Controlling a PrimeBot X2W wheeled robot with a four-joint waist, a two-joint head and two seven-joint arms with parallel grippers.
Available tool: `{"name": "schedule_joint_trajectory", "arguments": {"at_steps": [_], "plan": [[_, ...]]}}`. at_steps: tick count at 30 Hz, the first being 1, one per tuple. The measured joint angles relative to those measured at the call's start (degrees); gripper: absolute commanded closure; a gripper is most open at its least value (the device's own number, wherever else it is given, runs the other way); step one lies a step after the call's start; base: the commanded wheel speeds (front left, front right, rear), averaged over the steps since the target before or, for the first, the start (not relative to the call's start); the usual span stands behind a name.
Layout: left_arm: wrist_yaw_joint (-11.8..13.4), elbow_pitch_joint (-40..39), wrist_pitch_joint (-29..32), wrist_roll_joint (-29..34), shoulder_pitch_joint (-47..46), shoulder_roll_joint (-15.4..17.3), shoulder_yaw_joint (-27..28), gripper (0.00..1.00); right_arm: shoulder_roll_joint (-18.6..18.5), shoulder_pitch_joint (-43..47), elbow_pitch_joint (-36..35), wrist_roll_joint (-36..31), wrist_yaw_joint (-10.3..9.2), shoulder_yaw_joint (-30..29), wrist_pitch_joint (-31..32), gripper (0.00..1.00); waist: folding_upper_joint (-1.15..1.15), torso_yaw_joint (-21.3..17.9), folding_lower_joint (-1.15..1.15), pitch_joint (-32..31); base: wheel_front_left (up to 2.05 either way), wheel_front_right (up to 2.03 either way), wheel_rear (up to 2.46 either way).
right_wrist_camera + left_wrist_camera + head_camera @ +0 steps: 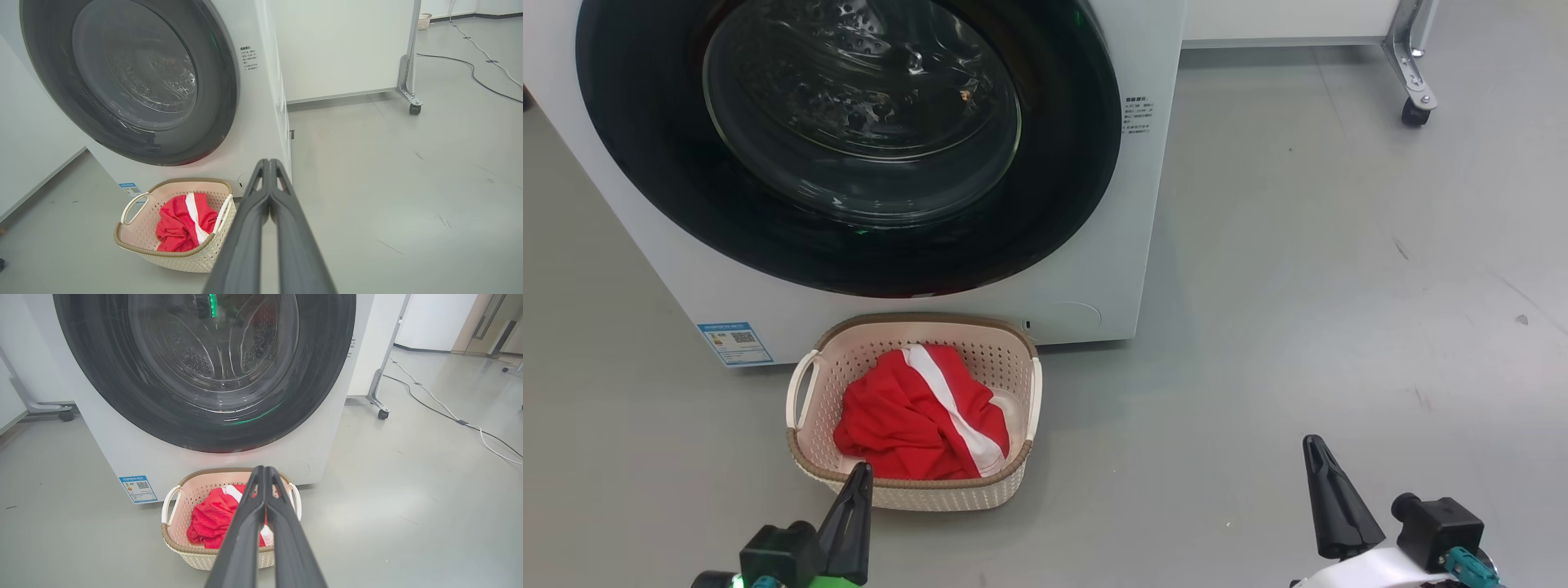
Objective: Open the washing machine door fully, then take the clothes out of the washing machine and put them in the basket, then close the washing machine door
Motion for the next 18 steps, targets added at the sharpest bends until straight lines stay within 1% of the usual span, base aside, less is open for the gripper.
{"name": "schedule_joint_trajectory", "arguments": {"at_steps": [3, 11, 18], "plan": [[-0.3, -0.4, 0.3, -2.1, 0.0, 0.0, 0.2, 1.0, 0.0, 0.0, -0.3, 2.5, 0.03, 0.0, 0.0, 1.0, 0.0, 0.0, 0.0, 0.0, 0.0, 0.0, 0.0], [-0.9, -0.7, 1.9, -10.3, 0.0, -0.3, 1.9, 1.0, 0.0, 0.0, -0.5, 10.3, 0.58, -1.2, 1.6, 1.0, 0.0, -0.1, 0.0, -0.1, 0.0, 0.0, 0.0], [-1.4, -0.7, 3.0, -15.4, -0.1, -0.4, 3.5, 1.0, 0.0, -0.3, -0.5, 15.9, 0.58, -2.4, 2.8, 1.0, 0.0, -0.1, 0.0, -0.2, 0.0, 0.0, 0.0]]}}
